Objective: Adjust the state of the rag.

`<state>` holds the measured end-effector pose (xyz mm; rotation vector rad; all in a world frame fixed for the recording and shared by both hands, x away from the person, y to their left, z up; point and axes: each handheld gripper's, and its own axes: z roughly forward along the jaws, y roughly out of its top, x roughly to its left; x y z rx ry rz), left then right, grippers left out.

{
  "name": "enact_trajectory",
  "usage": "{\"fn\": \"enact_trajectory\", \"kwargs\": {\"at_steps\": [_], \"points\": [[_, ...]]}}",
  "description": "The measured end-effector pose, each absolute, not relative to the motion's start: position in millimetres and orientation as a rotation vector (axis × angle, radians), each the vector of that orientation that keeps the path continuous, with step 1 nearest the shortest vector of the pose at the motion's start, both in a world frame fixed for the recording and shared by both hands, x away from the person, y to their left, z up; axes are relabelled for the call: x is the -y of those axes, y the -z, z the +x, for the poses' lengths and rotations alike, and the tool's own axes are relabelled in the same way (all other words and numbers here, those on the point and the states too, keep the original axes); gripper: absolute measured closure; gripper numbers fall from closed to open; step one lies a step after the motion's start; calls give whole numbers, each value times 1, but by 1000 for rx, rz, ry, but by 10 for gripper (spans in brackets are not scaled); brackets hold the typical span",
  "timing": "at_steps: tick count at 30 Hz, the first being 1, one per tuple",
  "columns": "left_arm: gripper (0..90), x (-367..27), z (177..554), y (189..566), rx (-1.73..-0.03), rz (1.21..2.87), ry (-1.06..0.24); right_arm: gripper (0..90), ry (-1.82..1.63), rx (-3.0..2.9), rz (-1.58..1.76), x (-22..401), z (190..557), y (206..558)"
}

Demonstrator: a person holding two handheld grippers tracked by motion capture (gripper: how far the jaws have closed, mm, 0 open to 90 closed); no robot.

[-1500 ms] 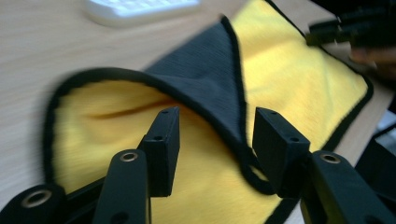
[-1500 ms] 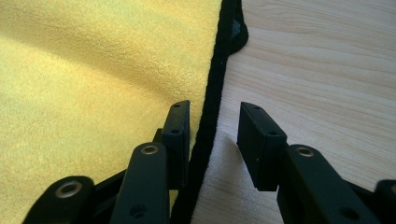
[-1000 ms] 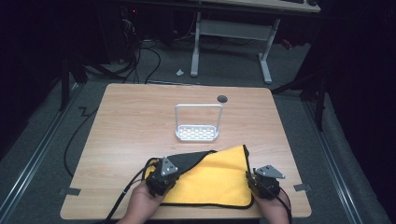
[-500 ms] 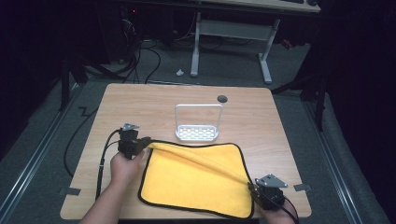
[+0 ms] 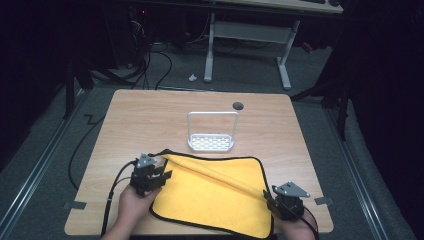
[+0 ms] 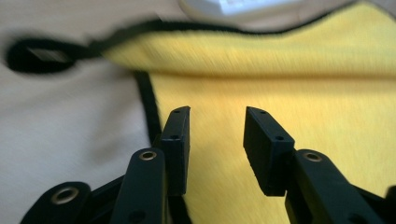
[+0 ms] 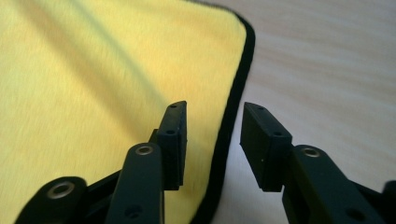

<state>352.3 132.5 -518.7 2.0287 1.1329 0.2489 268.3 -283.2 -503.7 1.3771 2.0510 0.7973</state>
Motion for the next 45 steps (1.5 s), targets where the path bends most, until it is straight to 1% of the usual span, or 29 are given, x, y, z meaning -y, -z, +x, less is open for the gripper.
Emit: {"fn": "enact_trajectory", "kwargs": {"at_steps": [2, 6, 9, 11, 14, 18, 23, 26, 29, 33, 35, 40, 43, 45], "points": [[631, -130, 346, 526, -1123, 2050, -264, 698, -814, -2043, 1380, 280, 284, 504], [652, -132, 332, 524, -1097, 2097, -288, 785, -795, -2078, 1397, 271, 321, 512], [652, -135, 315, 524, -1075, 2115, -286, 803, -737, -2103, 1414, 266, 340, 521], [651, -137, 305, 524, -1063, 2121, -272, 803, -744, -2079, 1429, 270, 346, 522], [648, -139, 289, 525, -1044, 2100, -234, 801, -728, -2025, 1470, 283, 353, 523], [631, -138, 284, 527, -1018, 2088, -221, 792, -693, -1989, 1510, 301, 360, 521], [570, -138, 290, 527, -1029, 2044, -161, 759, -663, -1987, 1511, 306, 362, 520], [541, -139, 298, 524, -1022, 2022, -181, 726, -679, -1977, 1506, 304, 357, 515], [537, -137, 318, 519, -1011, 2021, -234, 708, -735, -1995, 1476, 299, 344, 509], [559, -129, 351, 525, -1061, 2036, -268, 690, -771, -2071, 1428, 284, 326, 512], [563, -126, 361, 529, -1077, 2032, -259, 690, -741, -2103, 1415, 279, 320, 518], [574, -112, 367, 530, -1067, 2046, -288, 681, -720, -2088, 1420, 288, 324, 520], [570, -108, 367, 529, -1062, 2043, -247, 679, -712, -2055, 1461, 301, 331, 520], [552, -110, 365, 528, -1047, 2044, -251, 661, -727, -2029, 1502, 308, 332, 520]]}}
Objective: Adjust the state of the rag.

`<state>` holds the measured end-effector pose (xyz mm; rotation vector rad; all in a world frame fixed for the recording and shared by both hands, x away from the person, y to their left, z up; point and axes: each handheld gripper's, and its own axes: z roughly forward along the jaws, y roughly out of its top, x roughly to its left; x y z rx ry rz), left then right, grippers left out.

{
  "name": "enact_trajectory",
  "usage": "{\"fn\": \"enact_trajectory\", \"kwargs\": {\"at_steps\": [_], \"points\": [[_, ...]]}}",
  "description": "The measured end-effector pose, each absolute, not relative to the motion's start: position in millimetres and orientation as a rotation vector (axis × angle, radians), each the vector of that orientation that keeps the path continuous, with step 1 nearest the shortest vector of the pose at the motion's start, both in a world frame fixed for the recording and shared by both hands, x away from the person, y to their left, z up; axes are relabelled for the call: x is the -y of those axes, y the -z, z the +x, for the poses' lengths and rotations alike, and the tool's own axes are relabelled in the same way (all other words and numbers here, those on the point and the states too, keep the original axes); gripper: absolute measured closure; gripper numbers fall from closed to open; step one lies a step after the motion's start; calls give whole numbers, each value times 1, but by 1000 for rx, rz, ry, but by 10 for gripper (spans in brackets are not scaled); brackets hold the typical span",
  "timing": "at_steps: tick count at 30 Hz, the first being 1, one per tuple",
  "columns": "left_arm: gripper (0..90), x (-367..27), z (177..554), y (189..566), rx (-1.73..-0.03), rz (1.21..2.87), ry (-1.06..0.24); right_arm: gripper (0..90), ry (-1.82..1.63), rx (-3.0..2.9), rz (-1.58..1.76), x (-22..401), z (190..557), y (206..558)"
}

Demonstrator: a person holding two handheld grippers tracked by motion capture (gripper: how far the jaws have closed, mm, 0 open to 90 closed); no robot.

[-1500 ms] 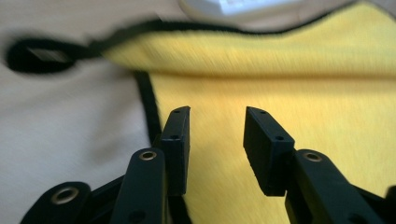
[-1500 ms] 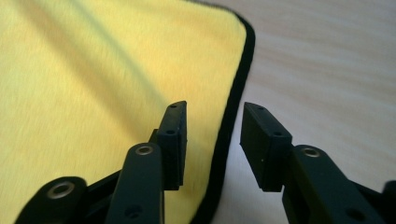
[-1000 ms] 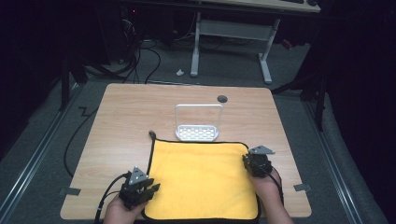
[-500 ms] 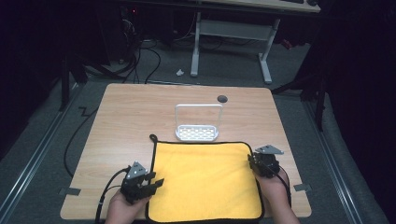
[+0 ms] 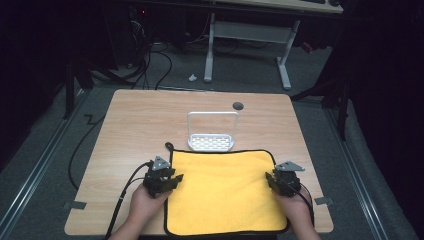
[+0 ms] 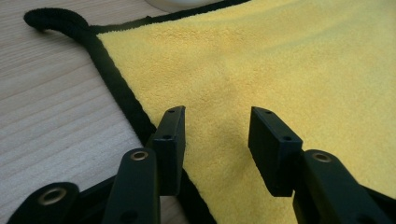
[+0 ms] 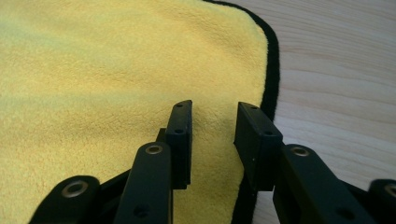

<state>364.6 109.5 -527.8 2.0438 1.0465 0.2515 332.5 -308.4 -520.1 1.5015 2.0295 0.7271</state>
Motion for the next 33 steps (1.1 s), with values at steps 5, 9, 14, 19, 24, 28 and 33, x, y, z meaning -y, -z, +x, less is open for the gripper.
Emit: {"fn": "enact_trajectory", "kwargs": {"at_steps": [5, 9, 14, 19, 24, 28, 33], "points": [[486, -128, 374, 525, -1074, 1991, -311, 625, -769, -2017, 1425, 301, 317, 507], [449, -139, 391, 524, -1133, 1912, -287, 585, -870, -2010, 1352, 282, 300, 498], [421, -138, 409, 526, -1157, 1914, -289, 546, -934, -2052, 1247, 248, 284, 490], [424, -130, 424, 525, -1178, 1897, -263, 527, -988, -2116, 1133, 214, 276, 486], [431, -115, 433, 528, -1220, 1928, -285, 517, -1017, -2182, 1028, 183, 269, 486], [448, -106, 436, 531, -1248, 1924, -303, 516, -1018, -2225, 962, 163, 263, 487], [641, -96, 428, 533, -1165, 2011, -451, 516, -1028, -2274, 890, 139, 258, 488]]}}
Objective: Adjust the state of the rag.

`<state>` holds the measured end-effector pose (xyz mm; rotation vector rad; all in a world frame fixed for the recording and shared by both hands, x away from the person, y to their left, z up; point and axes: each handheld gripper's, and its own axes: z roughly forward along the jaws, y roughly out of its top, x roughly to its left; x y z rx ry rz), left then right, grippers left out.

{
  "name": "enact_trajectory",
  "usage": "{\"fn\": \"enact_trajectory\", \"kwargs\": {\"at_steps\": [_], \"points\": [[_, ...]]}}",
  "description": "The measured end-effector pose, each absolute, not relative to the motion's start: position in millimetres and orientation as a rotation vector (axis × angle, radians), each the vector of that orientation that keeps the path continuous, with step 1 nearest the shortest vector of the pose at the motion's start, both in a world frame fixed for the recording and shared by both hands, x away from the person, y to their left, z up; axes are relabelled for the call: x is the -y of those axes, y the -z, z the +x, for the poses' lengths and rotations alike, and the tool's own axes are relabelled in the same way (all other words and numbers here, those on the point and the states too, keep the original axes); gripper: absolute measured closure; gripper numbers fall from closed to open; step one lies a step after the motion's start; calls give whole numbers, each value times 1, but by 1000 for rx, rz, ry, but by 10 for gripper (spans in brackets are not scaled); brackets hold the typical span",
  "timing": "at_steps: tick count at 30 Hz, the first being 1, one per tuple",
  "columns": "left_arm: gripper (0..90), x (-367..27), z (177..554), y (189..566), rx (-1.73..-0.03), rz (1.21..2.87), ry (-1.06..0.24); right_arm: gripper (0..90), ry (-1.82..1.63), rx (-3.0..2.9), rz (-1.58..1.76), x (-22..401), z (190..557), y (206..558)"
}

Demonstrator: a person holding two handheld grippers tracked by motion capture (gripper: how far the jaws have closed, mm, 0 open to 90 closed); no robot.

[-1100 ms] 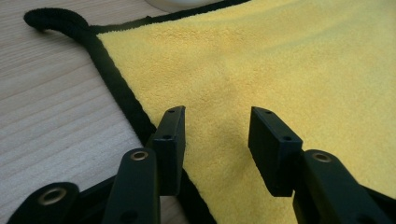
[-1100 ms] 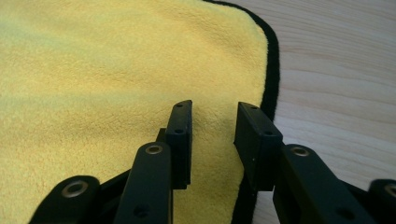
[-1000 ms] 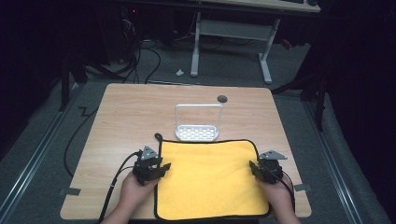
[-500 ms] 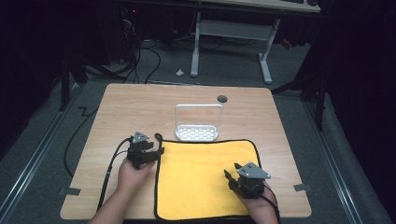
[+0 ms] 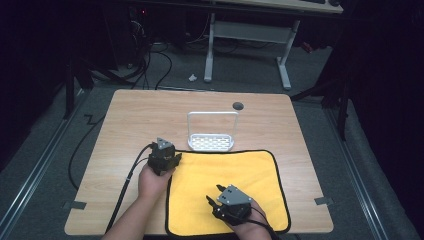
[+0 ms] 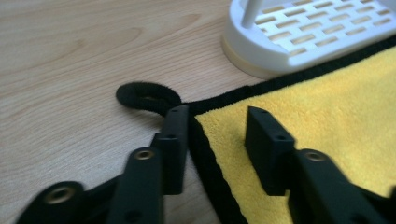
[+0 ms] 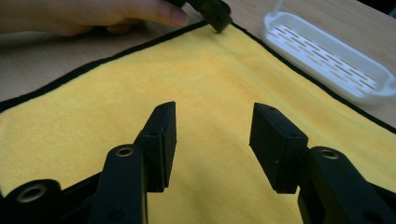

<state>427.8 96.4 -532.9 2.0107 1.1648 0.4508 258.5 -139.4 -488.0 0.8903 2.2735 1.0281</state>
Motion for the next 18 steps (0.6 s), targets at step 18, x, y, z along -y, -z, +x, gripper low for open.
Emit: {"fn": "enact_trajectory", "kwargs": {"at_steps": [18], "points": [[836, -114, 428, 535, -1179, 1878, -273, 512, -1087, -2439, 732, 61, 242, 506]]}}
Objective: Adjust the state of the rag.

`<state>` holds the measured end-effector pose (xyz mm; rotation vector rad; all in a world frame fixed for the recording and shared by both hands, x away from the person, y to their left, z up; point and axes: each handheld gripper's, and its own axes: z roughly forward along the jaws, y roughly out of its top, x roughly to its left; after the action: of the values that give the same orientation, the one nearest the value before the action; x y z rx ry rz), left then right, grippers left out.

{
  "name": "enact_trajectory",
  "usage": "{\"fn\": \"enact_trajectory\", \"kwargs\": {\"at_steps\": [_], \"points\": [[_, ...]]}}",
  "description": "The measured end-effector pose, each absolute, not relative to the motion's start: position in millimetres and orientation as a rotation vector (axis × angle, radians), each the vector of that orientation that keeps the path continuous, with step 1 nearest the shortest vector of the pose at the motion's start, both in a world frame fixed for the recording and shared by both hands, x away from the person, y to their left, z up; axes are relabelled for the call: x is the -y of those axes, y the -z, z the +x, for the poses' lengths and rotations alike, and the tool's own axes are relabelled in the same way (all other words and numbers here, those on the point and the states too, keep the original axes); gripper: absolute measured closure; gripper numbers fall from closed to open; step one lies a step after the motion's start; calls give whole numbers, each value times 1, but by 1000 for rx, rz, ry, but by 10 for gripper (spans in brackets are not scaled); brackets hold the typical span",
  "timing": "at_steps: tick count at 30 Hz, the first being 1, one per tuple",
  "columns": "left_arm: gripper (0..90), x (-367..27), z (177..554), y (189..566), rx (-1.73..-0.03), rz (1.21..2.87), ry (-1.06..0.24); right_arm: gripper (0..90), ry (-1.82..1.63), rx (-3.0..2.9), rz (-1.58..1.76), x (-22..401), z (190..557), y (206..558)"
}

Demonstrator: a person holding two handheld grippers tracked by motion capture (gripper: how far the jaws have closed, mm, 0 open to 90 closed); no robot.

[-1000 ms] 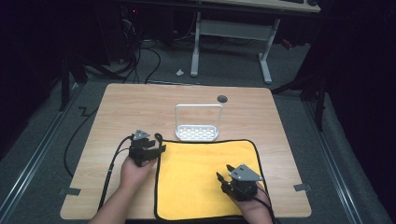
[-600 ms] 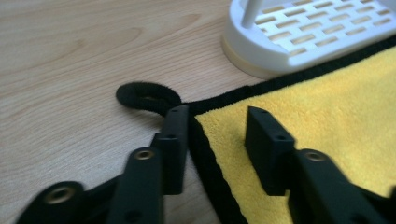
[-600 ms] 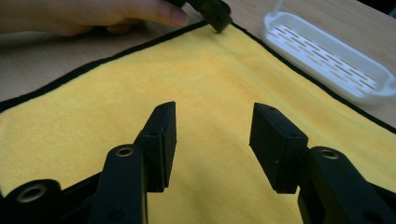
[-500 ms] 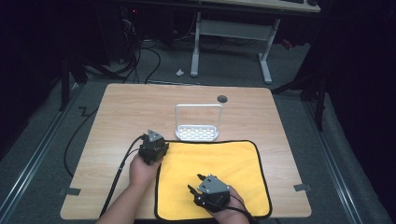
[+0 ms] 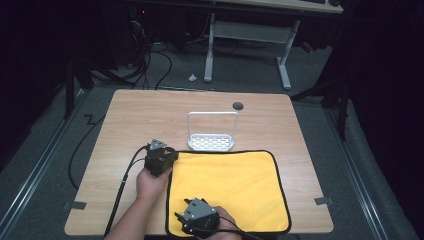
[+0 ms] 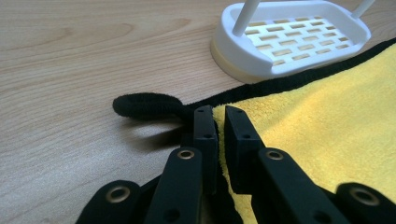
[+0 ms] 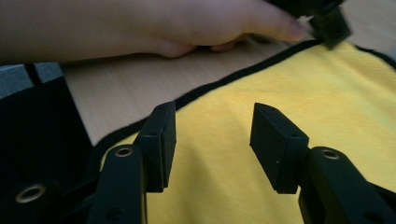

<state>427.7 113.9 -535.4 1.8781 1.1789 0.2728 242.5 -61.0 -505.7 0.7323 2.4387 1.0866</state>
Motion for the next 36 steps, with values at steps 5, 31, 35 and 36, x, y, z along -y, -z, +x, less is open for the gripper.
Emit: {"fn": "enact_trajectory", "kwargs": {"at_steps": [5, 31, 35, 36], "points": [[835, -115, 427, 535, -1165, 1875, -261, 509, -1084, -2500, 732, 41, 248, 518], [836, -121, 427, 536, -1182, 1817, -230, 830, -1002, -2500, 743, 26, 271, 526], [837, -123, 426, 535, -1167, 1801, -218, 831, -1049, -2443, 746, 28, 265, 517], [837, -123, 425, 534, -1156, 1796, -219, 831, -1067, -2428, 737, 29, 264, 514]]}}
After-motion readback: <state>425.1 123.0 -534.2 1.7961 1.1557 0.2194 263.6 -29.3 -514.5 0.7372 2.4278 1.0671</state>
